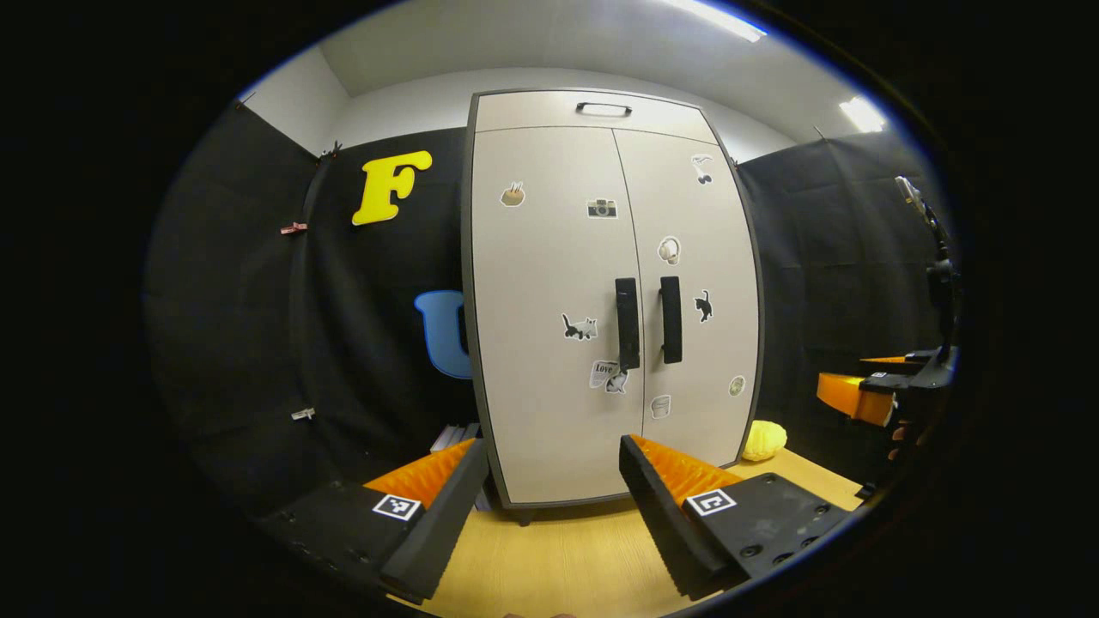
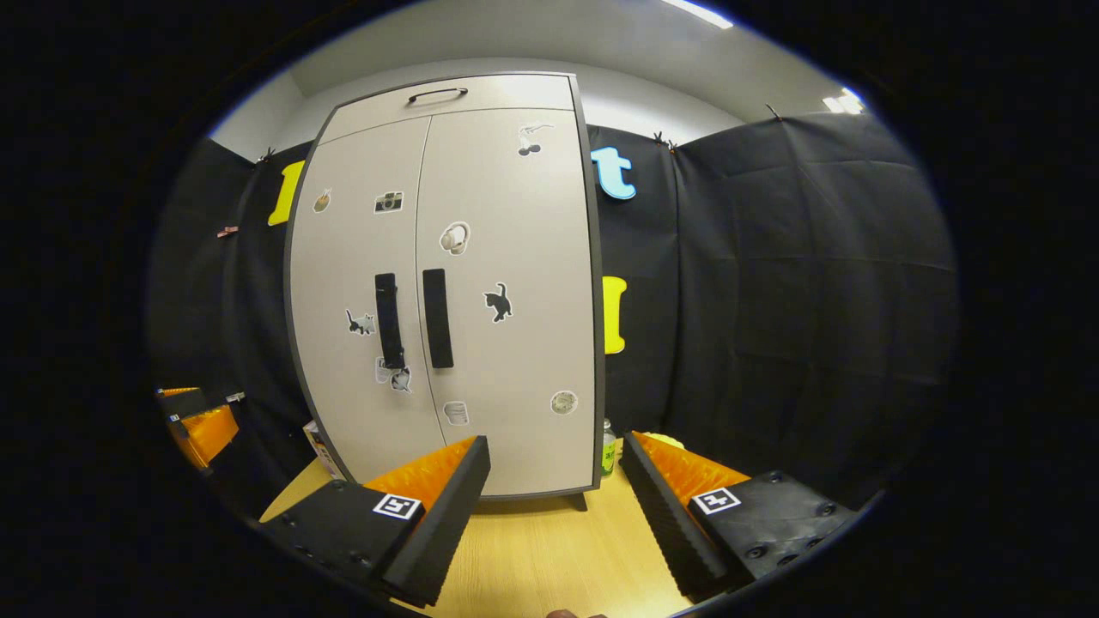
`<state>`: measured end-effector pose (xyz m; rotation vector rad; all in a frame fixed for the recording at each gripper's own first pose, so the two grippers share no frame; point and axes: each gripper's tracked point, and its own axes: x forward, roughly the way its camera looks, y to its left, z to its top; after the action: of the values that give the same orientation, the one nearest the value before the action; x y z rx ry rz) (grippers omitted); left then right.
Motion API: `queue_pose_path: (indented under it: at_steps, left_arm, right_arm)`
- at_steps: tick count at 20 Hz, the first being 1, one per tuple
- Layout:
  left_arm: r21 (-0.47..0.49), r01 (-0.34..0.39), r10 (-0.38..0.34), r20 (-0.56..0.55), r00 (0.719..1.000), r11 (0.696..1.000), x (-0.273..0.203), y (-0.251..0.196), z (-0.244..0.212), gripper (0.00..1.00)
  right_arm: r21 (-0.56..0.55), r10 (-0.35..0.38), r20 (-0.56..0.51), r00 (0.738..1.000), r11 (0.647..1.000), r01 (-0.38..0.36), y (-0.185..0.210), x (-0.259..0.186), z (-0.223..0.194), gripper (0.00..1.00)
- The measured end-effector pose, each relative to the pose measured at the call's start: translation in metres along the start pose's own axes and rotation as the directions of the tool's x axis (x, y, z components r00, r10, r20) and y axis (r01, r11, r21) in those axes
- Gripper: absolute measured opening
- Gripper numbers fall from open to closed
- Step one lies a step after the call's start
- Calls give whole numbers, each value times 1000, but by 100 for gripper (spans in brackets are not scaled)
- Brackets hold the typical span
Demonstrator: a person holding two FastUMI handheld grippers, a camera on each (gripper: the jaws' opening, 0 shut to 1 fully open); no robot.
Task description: Open the right door of the double-door shoe cabinet with the right hand, and open the left door with the left hand.
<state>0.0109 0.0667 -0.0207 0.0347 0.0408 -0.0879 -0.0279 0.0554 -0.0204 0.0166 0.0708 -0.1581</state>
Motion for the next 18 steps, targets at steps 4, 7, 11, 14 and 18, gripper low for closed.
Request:
queue_pose_path:
  at_steps: [4,7,11,14,18]
  left_arm:
    - [-29,16,-16,-2,1000,999,2,3,-2,96]
    - [-54,-12,12,4,1000,998,8,7,-1,96]
    - [-102,-48,47,-10,999,994,9,14,-6,96]
    - [-117,-54,49,-46,998,992,9,15,-16,98]
    - [-128,-86,78,-72,994,988,7,26,-23,98]
  right_arm:
    - [16,0,36,999,1000,-1,8,6,12,98]
    - [34,69,25,997,997,-70,28,22,18,98]
    - [50,130,31,991,990,-131,49,52,34,98]
    - [76,166,31,986,983,-168,76,84,47,98]
    - [43,190,54,980,980,-192,105,125,67,98]
